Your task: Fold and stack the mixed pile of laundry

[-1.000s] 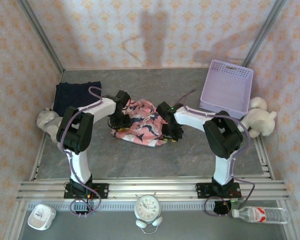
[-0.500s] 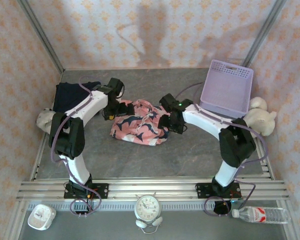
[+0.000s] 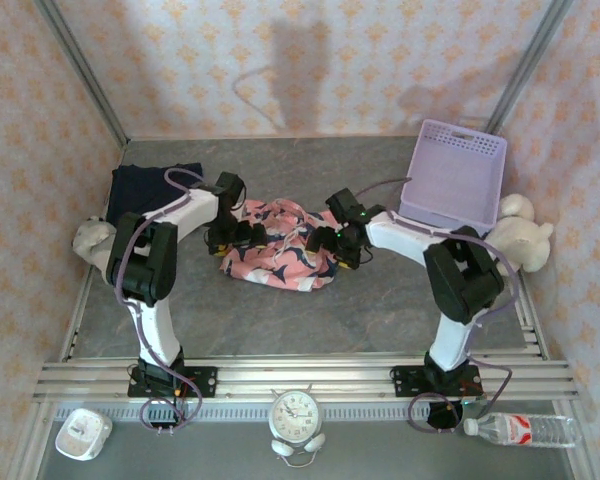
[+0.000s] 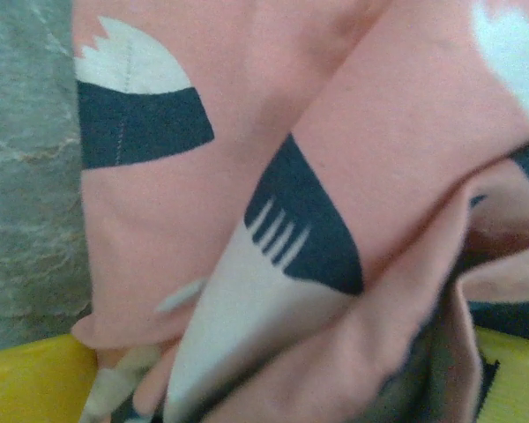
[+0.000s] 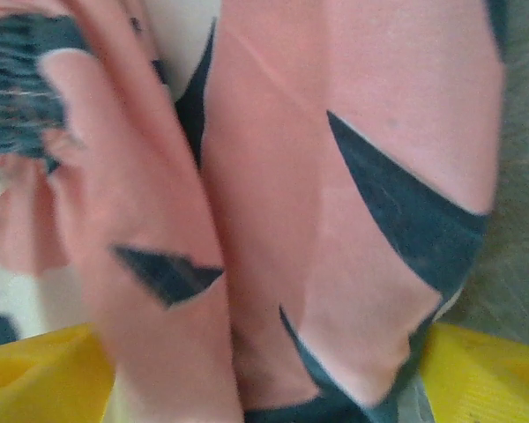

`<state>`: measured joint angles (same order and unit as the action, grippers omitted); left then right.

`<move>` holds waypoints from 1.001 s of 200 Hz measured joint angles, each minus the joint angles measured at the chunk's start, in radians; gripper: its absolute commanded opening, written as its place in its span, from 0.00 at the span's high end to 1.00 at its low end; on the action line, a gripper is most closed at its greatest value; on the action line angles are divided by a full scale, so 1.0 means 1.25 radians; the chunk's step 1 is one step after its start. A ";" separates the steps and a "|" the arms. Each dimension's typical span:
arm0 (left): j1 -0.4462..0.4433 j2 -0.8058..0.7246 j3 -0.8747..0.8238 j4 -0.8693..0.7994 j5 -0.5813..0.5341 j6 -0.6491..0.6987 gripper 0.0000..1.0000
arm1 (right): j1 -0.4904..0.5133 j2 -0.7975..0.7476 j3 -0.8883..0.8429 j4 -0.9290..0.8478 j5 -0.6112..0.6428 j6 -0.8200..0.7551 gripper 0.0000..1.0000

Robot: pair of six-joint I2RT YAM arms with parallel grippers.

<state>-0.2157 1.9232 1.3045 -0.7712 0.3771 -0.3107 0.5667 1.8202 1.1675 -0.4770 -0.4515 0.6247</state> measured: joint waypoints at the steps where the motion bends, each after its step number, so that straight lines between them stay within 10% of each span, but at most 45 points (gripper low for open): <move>1: 0.000 0.001 0.000 0.000 -0.001 0.000 0.00 | 0.000 0.002 0.000 0.000 -0.001 0.000 0.14; 39: 0.000 0.011 0.002 -0.002 -0.017 0.005 0.16 | 0.000 0.027 0.015 0.009 -0.014 0.000 0.16; 87: 0.001 0.023 0.002 0.010 0.004 -0.005 1.00 | 0.002 0.028 0.022 0.001 0.002 0.004 0.11; 200: 0.011 0.136 0.588 -0.264 -0.199 0.117 1.00 | -0.100 -0.085 0.089 -0.121 0.137 -0.006 0.00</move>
<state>-0.2024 2.0937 2.0396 -1.1011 0.1284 -0.1646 0.4412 1.7138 1.2785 -0.6277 -0.2806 0.6167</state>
